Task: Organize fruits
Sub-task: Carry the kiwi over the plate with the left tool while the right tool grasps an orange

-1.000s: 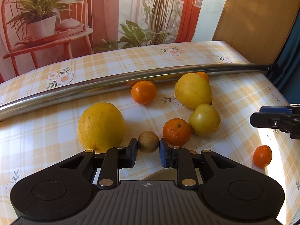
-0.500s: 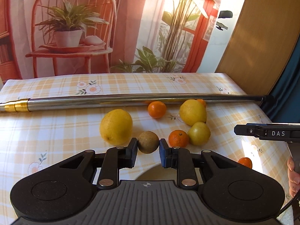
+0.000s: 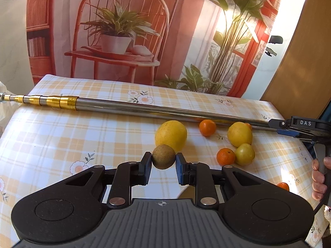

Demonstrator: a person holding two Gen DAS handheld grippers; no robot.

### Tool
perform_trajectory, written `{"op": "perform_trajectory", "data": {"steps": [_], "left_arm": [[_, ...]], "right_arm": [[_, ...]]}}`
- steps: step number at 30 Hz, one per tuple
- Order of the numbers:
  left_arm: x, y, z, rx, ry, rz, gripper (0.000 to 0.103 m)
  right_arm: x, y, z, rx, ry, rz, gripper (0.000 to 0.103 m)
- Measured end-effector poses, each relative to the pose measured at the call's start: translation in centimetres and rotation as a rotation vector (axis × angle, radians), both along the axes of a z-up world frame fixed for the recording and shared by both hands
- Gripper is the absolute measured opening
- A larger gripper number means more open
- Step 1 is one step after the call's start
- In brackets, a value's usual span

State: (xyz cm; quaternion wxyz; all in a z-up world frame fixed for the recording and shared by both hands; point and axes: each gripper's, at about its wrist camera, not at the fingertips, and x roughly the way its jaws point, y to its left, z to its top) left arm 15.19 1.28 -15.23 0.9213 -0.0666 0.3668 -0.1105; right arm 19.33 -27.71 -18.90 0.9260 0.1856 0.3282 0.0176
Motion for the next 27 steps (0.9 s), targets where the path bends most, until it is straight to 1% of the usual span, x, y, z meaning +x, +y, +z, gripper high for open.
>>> {"op": "perform_trajectory", "data": {"steps": [2, 4, 7, 12, 16, 18, 22, 26, 27], "left_arm": [[-0.1, 0.1, -0.2, -0.004, 0.003, 0.006, 0.026], [0.0, 0.2, -0.3, -0.003, 0.003, 0.01, 0.026], [0.0, 0.3, -0.6, -0.004, 0.007, 0.016, 0.026], [0.2, 0.7, -1.0, -0.011, 0.023, 0.034, 0.026], [0.3, 0.7, -1.3, -0.015, 0.034, 0.046, 0.026], [0.1, 0.7, -1.4, -0.01, 0.035, 0.049, 0.026], [0.1, 0.8, -1.5, -0.014, 0.039, 0.052, 0.026], [0.1, 0.7, -1.5, -0.015, 0.041, 0.047, 0.026], [0.1, 0.7, -1.5, -0.015, 0.041, 0.045, 0.026]], "right_arm": [[1.5, -0.6, -0.7, 0.07, 0.016, -0.022, 0.051], [3.0, -0.9, -1.6, 0.114, 0.045, -0.037, 0.05], [4.8, -0.6, -2.8, 0.114, 0.091, -0.045, 0.049], [6.5, 0.3, -4.0, 0.118, 0.156, -0.06, 0.047], [7.2, 0.3, -4.5, 0.14, 0.181, -0.084, 0.045], [7.6, 0.1, -4.9, 0.18, 0.207, -0.111, 0.041], [7.8, -0.6, -5.8, 0.265, 0.243, -0.157, 0.04], [7.6, -0.9, -6.1, 0.29, 0.254, -0.173, 0.033], [7.5, -0.9, -6.1, 0.293, 0.253, -0.173, 0.033]]}}
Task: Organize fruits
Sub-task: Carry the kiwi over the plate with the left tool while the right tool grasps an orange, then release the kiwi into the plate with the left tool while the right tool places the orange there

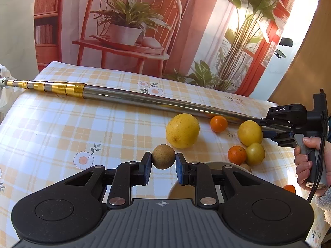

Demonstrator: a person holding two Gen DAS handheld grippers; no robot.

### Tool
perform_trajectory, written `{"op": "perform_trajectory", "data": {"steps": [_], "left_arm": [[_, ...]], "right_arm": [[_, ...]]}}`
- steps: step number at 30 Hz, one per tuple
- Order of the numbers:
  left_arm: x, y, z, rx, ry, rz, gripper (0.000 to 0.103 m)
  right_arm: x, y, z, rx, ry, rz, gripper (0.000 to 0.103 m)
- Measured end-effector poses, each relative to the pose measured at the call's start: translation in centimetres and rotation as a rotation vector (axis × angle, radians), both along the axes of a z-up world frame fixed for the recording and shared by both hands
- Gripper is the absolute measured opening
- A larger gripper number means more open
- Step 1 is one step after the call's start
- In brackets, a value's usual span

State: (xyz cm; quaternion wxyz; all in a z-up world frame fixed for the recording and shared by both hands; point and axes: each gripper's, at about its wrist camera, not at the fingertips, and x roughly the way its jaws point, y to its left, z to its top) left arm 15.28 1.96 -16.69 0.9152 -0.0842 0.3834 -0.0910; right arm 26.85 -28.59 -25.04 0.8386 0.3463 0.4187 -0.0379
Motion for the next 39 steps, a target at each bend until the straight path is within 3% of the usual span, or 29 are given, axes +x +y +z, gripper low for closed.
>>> {"op": "perform_trajectory", "data": {"steps": [14, 22, 30, 35, 39], "left_arm": [[-1.1, -0.3, 0.6, -0.004, -0.021, -0.035, 0.026], [-2.4, -0.7, 0.7, -0.006, -0.022, -0.08, 0.026], [-4.0, -0.7, 0.4, 0.005, -0.004, -0.122, 0.026], [-5.0, -0.6, 0.0, 0.005, 0.011, -0.142, 0.026], [-5.7, -0.6, -0.3, 0.009, 0.019, -0.154, 0.026]], "right_arm": [[-5.1, -0.6, 2.4, -0.027, -0.074, 0.028, 0.032], [-10.0, 0.6, 5.4, -0.151, -0.183, 0.111, 0.032], [-13.8, 5.9, 8.1, -0.451, -0.249, 0.262, 0.032], [-15.4, 8.2, 9.4, -0.508, -0.278, 0.323, 0.032], [-16.3, 9.5, 9.5, -0.496, -0.28, 0.383, 0.032]]}}
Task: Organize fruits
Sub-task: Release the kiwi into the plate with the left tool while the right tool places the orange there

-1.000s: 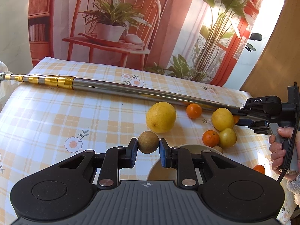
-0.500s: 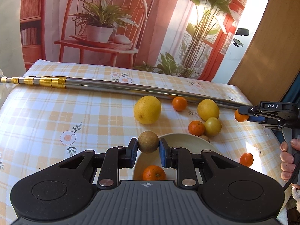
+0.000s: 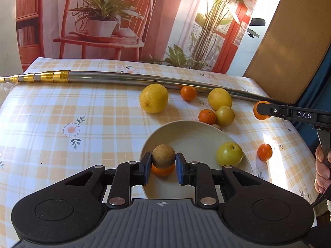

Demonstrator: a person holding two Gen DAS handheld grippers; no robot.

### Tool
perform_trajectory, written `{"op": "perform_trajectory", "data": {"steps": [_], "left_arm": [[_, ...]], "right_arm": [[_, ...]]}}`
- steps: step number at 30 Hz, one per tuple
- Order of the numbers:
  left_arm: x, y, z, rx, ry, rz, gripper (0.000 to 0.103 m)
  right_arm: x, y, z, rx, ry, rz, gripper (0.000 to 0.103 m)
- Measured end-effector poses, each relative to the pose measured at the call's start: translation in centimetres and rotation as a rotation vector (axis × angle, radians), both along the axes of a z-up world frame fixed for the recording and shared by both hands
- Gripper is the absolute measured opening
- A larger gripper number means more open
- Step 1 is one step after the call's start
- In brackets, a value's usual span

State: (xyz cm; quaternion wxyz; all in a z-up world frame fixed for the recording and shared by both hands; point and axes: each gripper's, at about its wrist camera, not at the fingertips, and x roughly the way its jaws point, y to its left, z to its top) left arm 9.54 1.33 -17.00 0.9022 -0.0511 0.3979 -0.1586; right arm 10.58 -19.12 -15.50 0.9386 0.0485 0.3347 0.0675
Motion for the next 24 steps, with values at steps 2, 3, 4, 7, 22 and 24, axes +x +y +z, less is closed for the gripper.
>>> {"op": "perform_trajectory", "data": {"steps": [2, 3, 4, 7, 22, 24], "left_arm": [[-0.3, 0.0, -0.1, 0.002, 0.003, -0.006, 0.026], [-0.3, 0.0, -0.2, 0.002, 0.005, -0.008, 0.026], [-0.4, -0.1, -0.2, 0.002, 0.006, -0.01, 0.026], [-0.7, -0.2, -0.4, 0.004, 0.011, -0.019, 0.026], [-0.9, -0.9, -1.1, 0.028, 0.039, -0.051, 0.026], [-0.9, -1.1, -1.3, 0.039, 0.048, -0.057, 0.026]], "right_arm": [[-0.4, 0.6, -0.2, -0.001, 0.01, 0.046, 0.032], [-0.5, 0.9, -0.3, -0.001, 0.014, 0.067, 0.032], [-0.8, 1.2, -0.3, -0.002, 0.019, 0.092, 0.032], [-1.2, 2.0, -0.6, -0.012, 0.042, 0.143, 0.032], [-2.7, 3.3, -1.9, -0.036, 0.125, 0.26, 0.032], [-2.8, 3.4, -2.1, -0.042, 0.141, 0.277, 0.032]]}}
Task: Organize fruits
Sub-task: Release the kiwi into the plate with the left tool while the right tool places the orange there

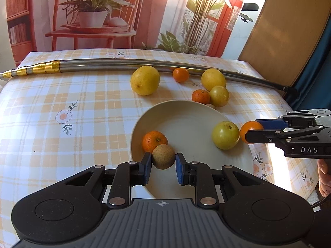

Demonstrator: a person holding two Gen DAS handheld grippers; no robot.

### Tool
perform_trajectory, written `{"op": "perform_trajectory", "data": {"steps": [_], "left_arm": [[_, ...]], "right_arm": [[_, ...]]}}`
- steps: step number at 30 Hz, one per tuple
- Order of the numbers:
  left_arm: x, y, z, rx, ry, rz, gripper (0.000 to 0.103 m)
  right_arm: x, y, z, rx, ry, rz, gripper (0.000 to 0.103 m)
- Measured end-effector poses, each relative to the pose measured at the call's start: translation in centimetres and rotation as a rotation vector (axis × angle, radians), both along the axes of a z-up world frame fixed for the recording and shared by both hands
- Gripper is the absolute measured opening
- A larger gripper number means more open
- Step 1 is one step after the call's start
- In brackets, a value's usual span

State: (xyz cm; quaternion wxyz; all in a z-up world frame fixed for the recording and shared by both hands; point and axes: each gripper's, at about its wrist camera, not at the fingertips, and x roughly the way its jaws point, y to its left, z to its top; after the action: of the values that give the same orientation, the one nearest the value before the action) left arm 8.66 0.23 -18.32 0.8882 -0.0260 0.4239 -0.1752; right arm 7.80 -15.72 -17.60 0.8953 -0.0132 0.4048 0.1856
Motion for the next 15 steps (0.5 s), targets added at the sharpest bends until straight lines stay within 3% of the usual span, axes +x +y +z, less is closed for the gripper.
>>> {"op": "perform_trajectory", "data": {"steps": [15], "left_arm": [[1.0, -0.9, -1.4, 0.073, 0.019, -0.032, 0.026]], "right_arm": [[1.1, 0.4, -1.9, 0.009, 0.093, 0.053, 0.032]]}}
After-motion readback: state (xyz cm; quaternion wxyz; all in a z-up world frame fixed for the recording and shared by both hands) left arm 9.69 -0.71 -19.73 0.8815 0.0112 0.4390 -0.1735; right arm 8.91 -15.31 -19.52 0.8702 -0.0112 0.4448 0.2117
